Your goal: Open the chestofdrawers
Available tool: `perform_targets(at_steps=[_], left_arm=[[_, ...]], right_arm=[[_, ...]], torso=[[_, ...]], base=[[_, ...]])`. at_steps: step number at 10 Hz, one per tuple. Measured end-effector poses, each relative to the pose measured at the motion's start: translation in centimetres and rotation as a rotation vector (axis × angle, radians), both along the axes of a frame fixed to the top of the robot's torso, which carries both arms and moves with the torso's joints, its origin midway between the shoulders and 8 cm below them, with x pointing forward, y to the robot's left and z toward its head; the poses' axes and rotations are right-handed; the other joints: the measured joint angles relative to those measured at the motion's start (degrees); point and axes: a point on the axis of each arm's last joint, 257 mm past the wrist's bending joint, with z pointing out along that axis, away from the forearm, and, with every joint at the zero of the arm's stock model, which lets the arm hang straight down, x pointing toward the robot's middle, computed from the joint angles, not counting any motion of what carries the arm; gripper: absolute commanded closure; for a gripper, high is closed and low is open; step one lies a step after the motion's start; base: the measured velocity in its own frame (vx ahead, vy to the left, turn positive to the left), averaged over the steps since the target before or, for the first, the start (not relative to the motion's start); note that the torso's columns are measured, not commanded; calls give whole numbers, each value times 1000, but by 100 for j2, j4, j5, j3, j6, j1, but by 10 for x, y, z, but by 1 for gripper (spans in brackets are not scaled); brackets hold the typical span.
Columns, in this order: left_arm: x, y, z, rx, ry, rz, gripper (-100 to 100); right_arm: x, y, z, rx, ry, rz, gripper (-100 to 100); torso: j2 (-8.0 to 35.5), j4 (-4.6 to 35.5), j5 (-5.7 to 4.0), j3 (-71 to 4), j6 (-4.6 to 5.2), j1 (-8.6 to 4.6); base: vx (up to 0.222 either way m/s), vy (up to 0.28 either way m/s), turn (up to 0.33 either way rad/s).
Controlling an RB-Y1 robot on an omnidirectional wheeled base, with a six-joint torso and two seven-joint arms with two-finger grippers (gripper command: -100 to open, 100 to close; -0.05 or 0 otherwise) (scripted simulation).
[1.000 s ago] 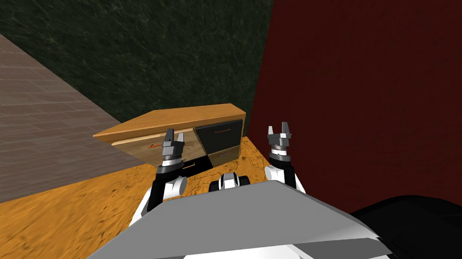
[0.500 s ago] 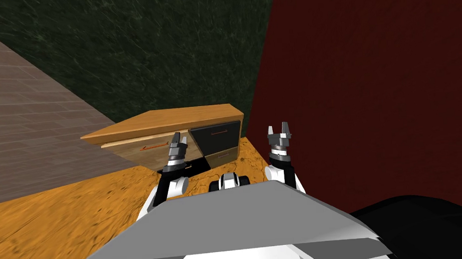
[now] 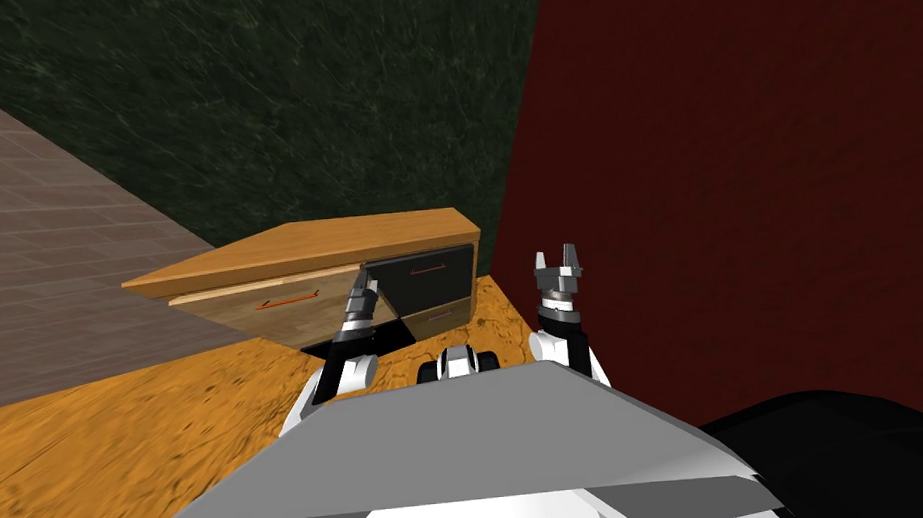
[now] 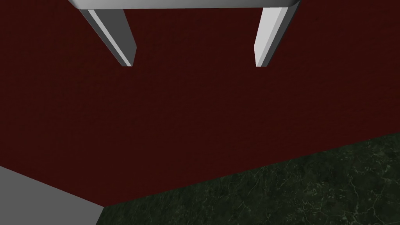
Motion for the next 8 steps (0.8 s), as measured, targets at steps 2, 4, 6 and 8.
perform_targets(at_steps=[2,4,6,8], left_arm=[[6,5,-19,2,46,10,-100],[15,8,-38,-4,91,22,-100],[17,14,-56,-17,132,36,-100],[20,16,-73,-40,166,49,-100]], right_arm=[[0,0,0,0,0,0,0],[0,0,0,0,0,0,0],[0,0,0,0,0,0,0],[0,0,0,0,0,0,0]], torso=[[-4,-1,-3,-2,-1,-11],[-8,-2,-4,-5,0,-13],[-6,-2,2,-4,0,6],[-4,-1,-1,-2,0,-3]], base=[[52,-107,13],[48,-109,10],[47,-79,10],[52,-90,11]])
